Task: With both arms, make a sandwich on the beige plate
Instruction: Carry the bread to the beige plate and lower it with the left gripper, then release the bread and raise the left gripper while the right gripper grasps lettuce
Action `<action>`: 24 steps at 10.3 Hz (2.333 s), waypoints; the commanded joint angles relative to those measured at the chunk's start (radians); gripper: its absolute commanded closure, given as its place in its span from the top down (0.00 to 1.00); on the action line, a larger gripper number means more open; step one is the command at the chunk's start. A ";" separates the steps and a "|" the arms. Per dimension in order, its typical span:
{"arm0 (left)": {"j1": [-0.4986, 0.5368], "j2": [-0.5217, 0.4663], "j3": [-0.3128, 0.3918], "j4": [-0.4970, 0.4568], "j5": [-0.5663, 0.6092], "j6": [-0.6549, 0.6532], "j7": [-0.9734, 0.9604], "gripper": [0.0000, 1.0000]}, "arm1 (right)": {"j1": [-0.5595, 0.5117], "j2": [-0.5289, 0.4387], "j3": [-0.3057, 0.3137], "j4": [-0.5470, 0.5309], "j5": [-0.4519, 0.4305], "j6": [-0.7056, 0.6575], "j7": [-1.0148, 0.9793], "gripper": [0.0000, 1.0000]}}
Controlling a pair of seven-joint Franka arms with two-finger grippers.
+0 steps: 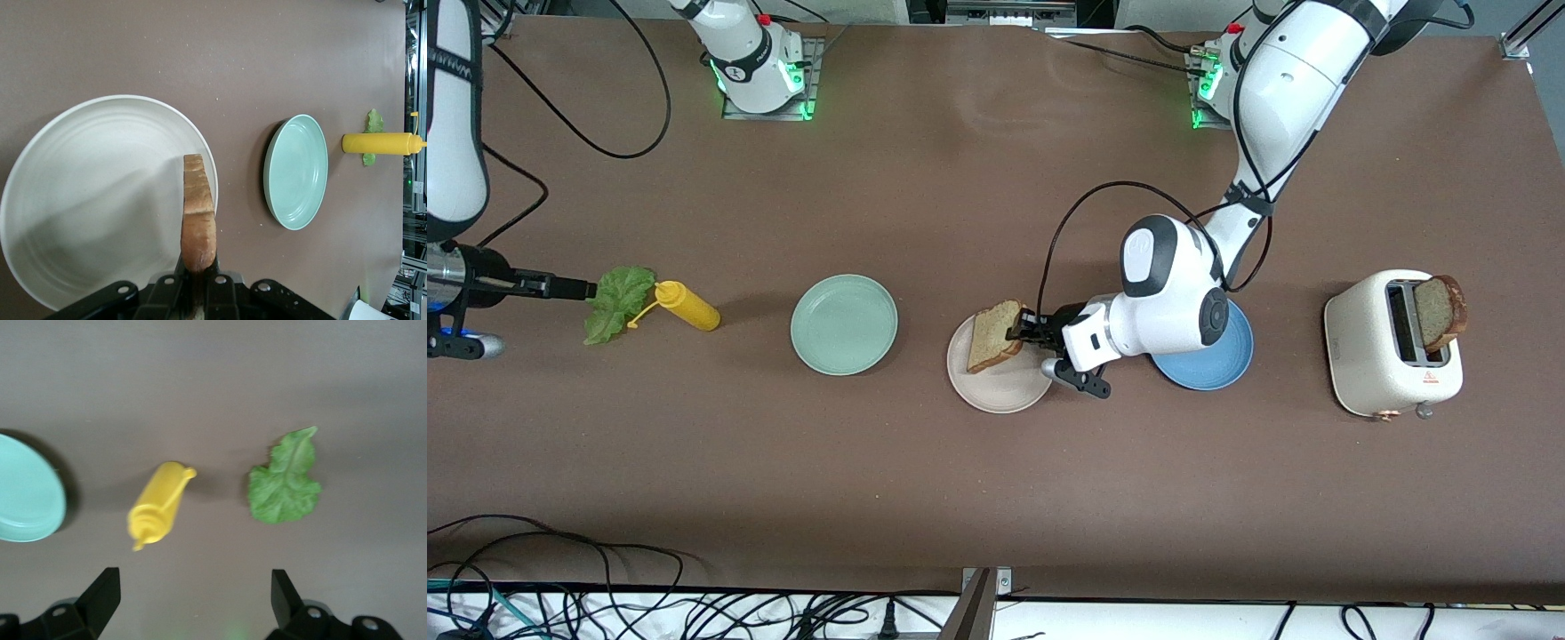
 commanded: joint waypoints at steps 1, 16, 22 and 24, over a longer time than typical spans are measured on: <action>-0.008 0.028 0.004 0.032 -0.045 0.008 0.065 0.00 | -0.053 0.039 0.007 -0.035 -0.064 0.060 -0.092 1.00; 0.083 -0.073 0.050 0.009 0.074 -0.131 0.175 1.00 | -0.155 0.231 -0.029 -0.297 -0.096 0.495 -0.442 1.00; 0.129 -0.262 0.083 0.019 0.526 -0.431 -0.086 1.00 | -0.164 0.259 -0.029 -0.297 -0.095 0.449 -0.480 0.09; 0.130 -0.309 0.092 0.025 0.625 -0.523 -0.152 1.00 | -0.162 0.259 -0.029 -0.296 -0.090 0.446 -0.477 0.00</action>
